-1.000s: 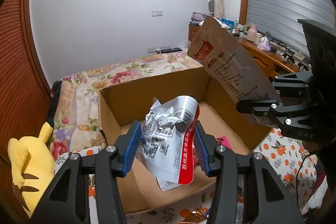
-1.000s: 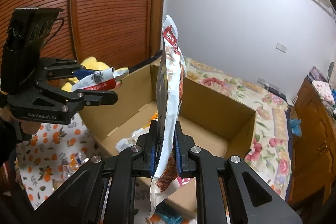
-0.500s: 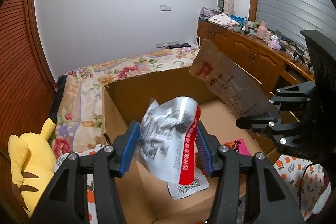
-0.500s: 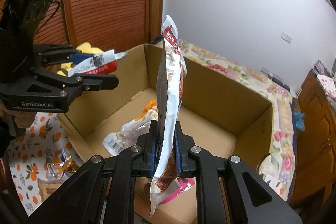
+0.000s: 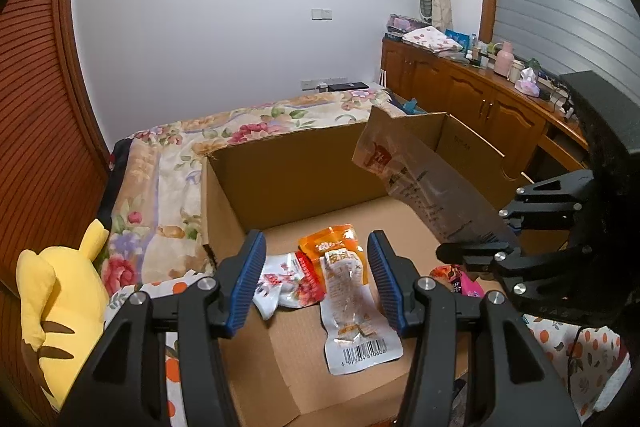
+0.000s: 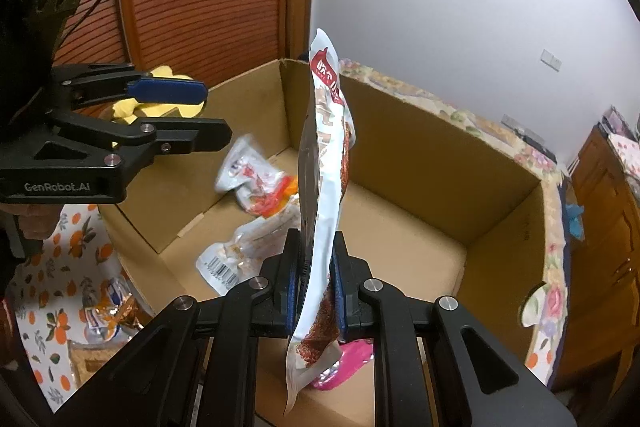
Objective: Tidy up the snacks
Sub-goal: 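Carry both packets into the box and open both tools to release them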
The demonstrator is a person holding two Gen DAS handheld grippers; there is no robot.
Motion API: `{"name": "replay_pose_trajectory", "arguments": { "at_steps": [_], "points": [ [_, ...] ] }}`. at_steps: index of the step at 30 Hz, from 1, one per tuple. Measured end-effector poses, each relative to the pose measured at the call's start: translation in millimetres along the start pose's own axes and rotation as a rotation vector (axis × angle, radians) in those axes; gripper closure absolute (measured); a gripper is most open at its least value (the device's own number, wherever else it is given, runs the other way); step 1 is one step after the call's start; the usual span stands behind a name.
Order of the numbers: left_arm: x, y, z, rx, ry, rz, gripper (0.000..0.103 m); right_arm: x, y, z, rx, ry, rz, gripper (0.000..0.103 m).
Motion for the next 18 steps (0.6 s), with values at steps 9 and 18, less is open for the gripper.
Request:
{"name": "replay_pose_trajectory", "arguments": {
  "at_steps": [9,18],
  "points": [
    [-22.2,4.2,-15.6,0.022,-0.016,-0.027,0.049,-10.3,-5.3,18.0,-0.035,-0.025,0.006,0.09],
    [-38.9,14.0,-32.9,0.034,-0.037,-0.046,0.048,-12.7,-1.0,28.0,-0.076,-0.013,0.016,0.09]
  ]
}}
Point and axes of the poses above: each gripper's, at about its wrist camera, not at the fingertips, and z roughly the way its jaws point, x to its right, y to its underside, the point moved 10 cm from there along z, roughly the way its jaws point, and after that the axes turned 13 degrees about -y, right-handed, at the moved point
